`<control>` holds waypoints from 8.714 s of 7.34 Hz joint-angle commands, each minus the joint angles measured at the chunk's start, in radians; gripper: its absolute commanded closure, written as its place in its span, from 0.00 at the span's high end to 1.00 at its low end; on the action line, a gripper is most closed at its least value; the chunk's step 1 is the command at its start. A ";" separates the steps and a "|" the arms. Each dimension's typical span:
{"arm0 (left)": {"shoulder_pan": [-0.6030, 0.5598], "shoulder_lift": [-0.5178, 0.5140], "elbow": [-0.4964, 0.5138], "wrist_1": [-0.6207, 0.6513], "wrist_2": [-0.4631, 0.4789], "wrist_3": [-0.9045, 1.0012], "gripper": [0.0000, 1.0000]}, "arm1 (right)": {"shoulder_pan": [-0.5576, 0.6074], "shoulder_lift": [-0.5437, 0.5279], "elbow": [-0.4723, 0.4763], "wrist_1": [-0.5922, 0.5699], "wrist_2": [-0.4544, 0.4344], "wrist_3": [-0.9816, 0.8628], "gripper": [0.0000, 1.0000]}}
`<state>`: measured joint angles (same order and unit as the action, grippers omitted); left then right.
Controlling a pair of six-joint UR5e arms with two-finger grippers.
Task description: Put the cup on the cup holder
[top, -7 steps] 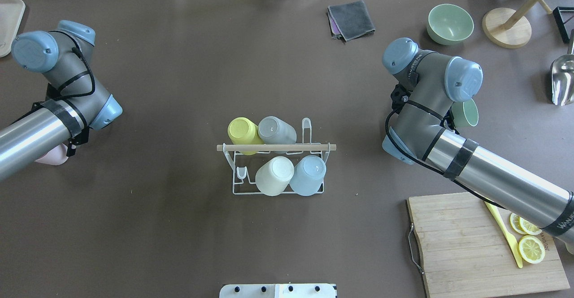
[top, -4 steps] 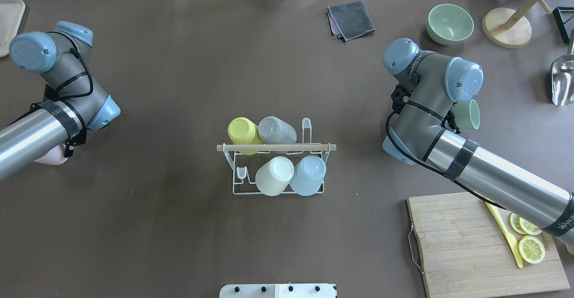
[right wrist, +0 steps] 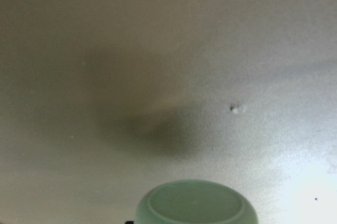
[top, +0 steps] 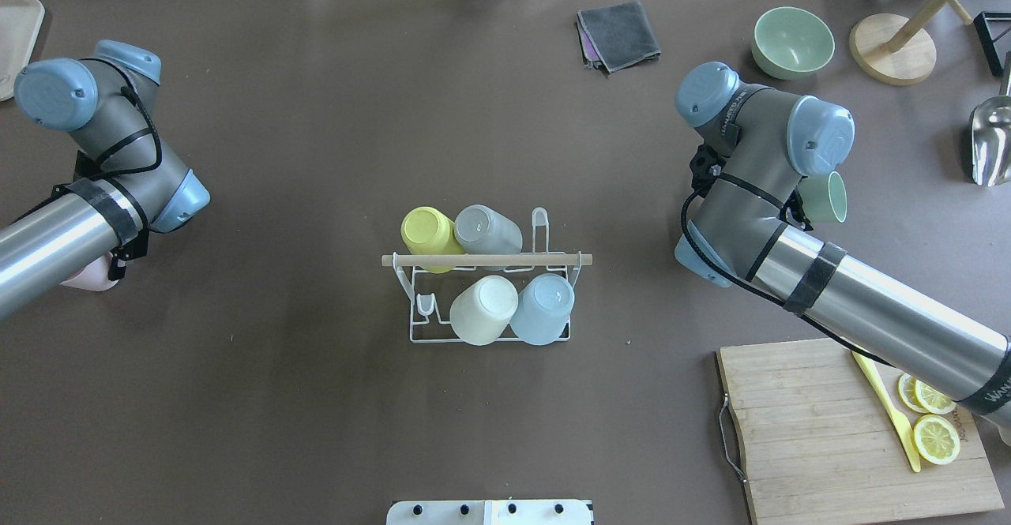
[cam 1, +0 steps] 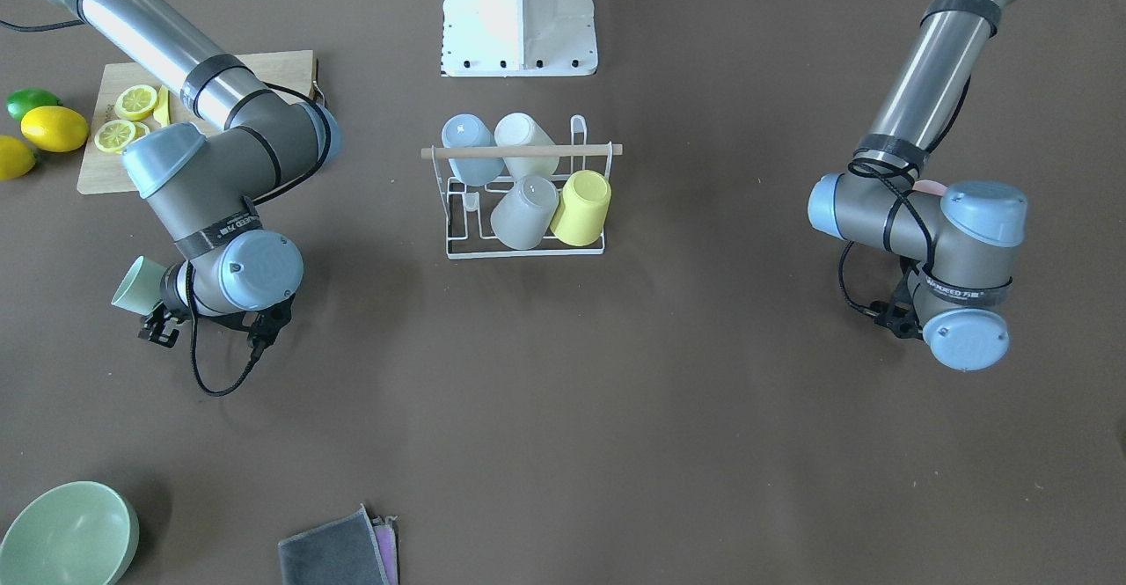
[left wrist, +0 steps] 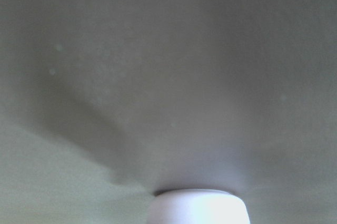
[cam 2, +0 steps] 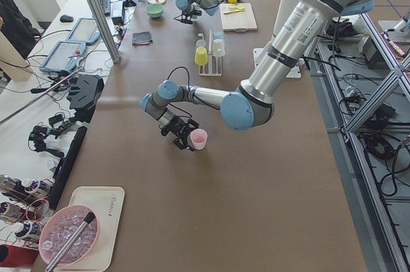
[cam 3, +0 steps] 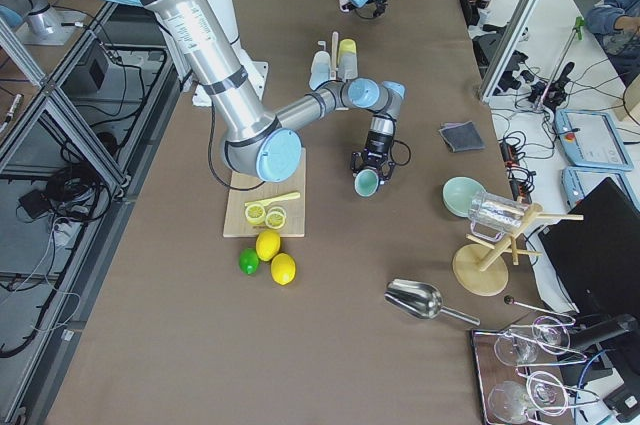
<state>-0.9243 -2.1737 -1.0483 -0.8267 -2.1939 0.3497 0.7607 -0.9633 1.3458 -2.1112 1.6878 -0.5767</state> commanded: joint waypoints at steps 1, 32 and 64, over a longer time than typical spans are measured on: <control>0.004 0.000 0.001 0.014 -0.003 -0.002 0.91 | 0.031 0.000 0.019 -0.004 0.001 -0.069 0.07; 0.192 0.158 -0.531 -2.168 0.519 -0.960 0.00 | -0.184 -0.199 0.314 1.864 0.027 1.160 0.00; 0.714 0.281 -0.630 -2.385 1.057 -0.713 0.97 | -0.274 -0.176 0.266 1.863 -0.085 1.140 1.00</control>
<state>-0.2102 -1.8942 -1.6783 -3.2062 -1.1367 -0.3647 0.4865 -1.1419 1.6109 -0.2489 1.6031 0.5591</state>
